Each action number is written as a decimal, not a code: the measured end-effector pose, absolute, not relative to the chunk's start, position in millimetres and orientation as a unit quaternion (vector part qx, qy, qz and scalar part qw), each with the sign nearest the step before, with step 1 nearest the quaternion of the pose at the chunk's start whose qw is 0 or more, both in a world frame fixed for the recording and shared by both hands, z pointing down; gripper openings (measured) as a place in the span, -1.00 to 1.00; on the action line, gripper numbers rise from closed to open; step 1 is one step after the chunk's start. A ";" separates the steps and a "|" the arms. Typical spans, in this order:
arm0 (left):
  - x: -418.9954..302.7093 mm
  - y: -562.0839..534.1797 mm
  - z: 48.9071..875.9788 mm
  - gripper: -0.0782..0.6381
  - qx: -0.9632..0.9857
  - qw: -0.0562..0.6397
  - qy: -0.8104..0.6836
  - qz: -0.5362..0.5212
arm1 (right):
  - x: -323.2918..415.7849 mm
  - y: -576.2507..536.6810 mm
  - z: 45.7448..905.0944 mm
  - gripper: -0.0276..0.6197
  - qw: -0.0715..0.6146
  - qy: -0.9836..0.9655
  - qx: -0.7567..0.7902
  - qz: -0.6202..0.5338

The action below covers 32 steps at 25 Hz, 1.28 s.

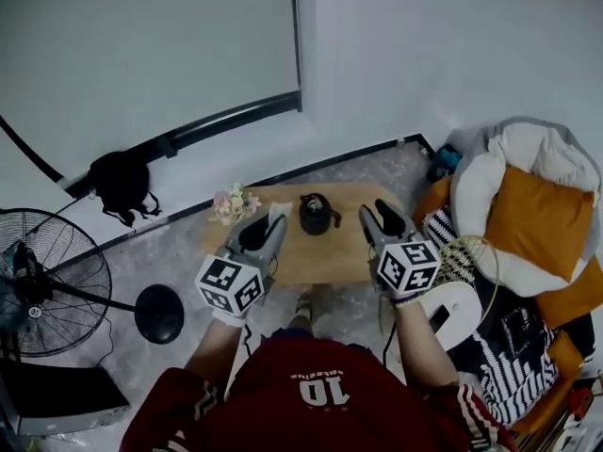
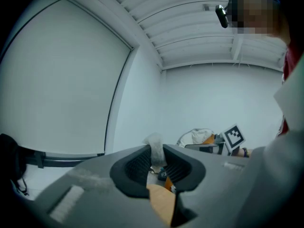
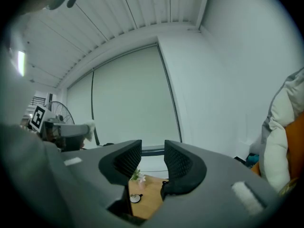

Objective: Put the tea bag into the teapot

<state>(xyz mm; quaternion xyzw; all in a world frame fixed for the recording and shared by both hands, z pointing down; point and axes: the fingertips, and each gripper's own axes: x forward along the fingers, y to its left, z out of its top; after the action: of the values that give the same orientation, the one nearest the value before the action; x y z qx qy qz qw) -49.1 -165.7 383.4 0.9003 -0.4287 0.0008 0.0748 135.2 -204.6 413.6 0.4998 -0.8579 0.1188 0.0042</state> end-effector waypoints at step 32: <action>-37.5 -149.3 370.4 -0.58 0.913 0.050 -0.405 0.021 | 102.4 -138.7 372.0 -0.91 -0.014 -0.894 0.440 0.084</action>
<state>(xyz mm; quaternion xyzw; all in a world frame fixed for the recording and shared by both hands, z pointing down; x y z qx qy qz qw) -37.5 -149.3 370.4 0.9126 -0.4052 0.0212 0.0497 102.4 -138.7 372.0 0.4403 -0.8937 0.0844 -0.0145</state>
